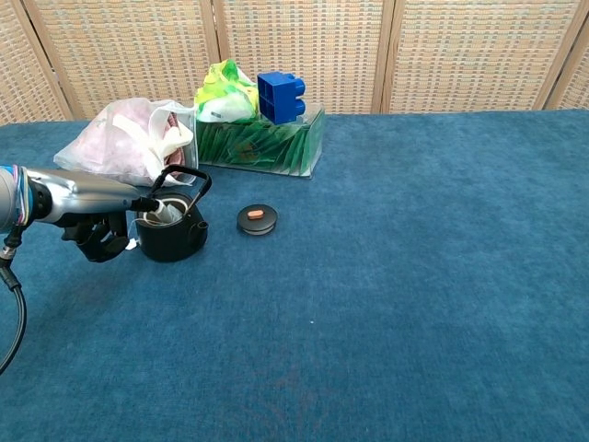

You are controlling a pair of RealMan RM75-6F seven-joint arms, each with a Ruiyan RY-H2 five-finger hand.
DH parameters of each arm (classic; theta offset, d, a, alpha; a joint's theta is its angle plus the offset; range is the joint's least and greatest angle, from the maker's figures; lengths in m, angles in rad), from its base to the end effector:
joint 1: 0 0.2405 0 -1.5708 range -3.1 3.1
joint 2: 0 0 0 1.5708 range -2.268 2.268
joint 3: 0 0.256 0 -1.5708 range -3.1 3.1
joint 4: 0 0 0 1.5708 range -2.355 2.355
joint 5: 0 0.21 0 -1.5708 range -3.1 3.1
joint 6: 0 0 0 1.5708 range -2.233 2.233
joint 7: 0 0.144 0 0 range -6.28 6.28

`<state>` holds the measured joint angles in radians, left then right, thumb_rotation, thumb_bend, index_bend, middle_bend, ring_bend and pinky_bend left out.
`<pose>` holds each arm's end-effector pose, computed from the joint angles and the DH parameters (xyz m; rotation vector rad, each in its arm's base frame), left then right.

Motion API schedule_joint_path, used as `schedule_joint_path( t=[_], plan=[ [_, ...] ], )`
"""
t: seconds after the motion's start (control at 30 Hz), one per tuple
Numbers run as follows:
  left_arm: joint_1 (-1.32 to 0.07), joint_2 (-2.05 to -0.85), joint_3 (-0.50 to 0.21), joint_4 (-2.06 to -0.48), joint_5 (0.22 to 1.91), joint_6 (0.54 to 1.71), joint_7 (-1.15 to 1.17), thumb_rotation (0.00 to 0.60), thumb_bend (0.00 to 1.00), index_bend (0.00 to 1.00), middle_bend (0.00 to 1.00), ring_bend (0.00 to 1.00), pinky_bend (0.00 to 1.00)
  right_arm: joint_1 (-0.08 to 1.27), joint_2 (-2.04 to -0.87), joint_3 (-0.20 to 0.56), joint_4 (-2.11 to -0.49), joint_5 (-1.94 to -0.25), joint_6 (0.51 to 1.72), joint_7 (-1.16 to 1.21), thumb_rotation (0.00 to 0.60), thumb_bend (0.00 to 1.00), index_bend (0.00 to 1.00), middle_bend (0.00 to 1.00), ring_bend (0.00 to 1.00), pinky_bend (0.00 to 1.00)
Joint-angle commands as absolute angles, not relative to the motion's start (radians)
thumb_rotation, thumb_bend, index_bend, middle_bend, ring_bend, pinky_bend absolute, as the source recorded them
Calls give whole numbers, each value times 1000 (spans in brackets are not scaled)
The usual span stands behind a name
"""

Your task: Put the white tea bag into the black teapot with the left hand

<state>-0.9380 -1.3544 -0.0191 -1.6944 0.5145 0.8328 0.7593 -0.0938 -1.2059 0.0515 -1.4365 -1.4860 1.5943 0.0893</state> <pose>-0.1720 0.3334 -0.0005 -2.0115 -0.9882 -0.3486 -0.3589 -0.1206 0.1634 1.2061 -0.9201 0.8303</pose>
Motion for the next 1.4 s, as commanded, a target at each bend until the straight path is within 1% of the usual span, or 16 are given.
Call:
schedule_joint_path(
  t=[0.03, 0.13, 0.23, 0.6, 0.77, 0.87, 0.93, 0.97, 1.0, 1.13, 1.23, 1.3, 1.37, 1.4],
  plan=[
    [-938, -1344, -24, -1710, 531, 853, 735, 600, 666, 101, 773, 681, 705, -94, -1206, 52, -1436, -1486, 1595, 89, 600, 123, 115, 176, 34, 100],
    [-920, -1308, -30, -1758, 585, 892, 698, 600, 665, 101, 773, 680, 705, -94, -1206, 52, -1437, -1486, 1594, 89, 600, 123, 115, 175, 34, 100],
    [-914, -1288, -26, -1781, 612, 905, 684, 600, 665, 101, 773, 681, 705, -93, -1207, 52, -1436, -1487, 1594, 90, 600, 122, 115, 176, 34, 100],
    [-899, -1273, -27, -1801, 660, 949, 644, 600, 665, 101, 771, 680, 705, -95, -1207, 53, -1433, -1485, 1596, 94, 600, 123, 115, 176, 34, 100],
    [-841, -1252, -34, -1846, 750, 1040, 575, 600, 666, 101, 753, 666, 704, -95, -1206, 54, -1431, -1487, 1598, 97, 600, 122, 115, 176, 34, 100],
    [-777, -1239, -30, -1870, 848, 1139, 518, 600, 666, 101, 726, 640, 690, -92, -1205, 56, -1430, -1491, 1600, 97, 600, 123, 115, 176, 34, 100],
    [-725, -1232, -21, -1881, 922, 1212, 475, 600, 665, 101, 698, 618, 671, -89, -1203, 58, -1429, -1496, 1601, 97, 600, 123, 115, 176, 34, 100],
    [-675, -1224, -15, -1891, 973, 1289, 431, 600, 665, 101, 680, 603, 658, -84, -1201, 60, -1430, -1502, 1602, 95, 600, 123, 115, 176, 34, 100],
    [-637, -1223, -1, -1889, 1027, 1341, 399, 600, 665, 101, 665, 589, 646, -81, -1200, 60, -1431, -1505, 1600, 94, 600, 123, 115, 176, 34, 100],
    [-566, -1234, 23, -1858, 1133, 1424, 323, 600, 666, 104, 623, 549, 606, -76, -1197, 60, -1435, -1511, 1597, 90, 600, 123, 115, 176, 34, 100],
    [-502, -1229, 49, -1839, 1193, 1481, 285, 600, 635, 104, 540, 467, 555, -68, -1195, 60, -1441, -1519, 1593, 84, 600, 123, 115, 176, 34, 100],
    [-454, -1226, 63, -1831, 1234, 1530, 259, 600, 579, 104, 463, 380, 459, -61, -1192, 58, -1447, -1530, 1589, 77, 600, 122, 115, 176, 34, 100],
    [-386, -1232, 91, -1814, 1293, 1609, 221, 600, 553, 104, 399, 303, 367, -53, -1188, 54, -1457, -1547, 1588, 68, 600, 123, 115, 175, 34, 100],
    [-365, -1237, 100, -1803, 1316, 1629, 212, 600, 545, 104, 375, 276, 336, -50, -1187, 53, -1461, -1551, 1587, 64, 600, 123, 115, 175, 34, 100]
  ],
)
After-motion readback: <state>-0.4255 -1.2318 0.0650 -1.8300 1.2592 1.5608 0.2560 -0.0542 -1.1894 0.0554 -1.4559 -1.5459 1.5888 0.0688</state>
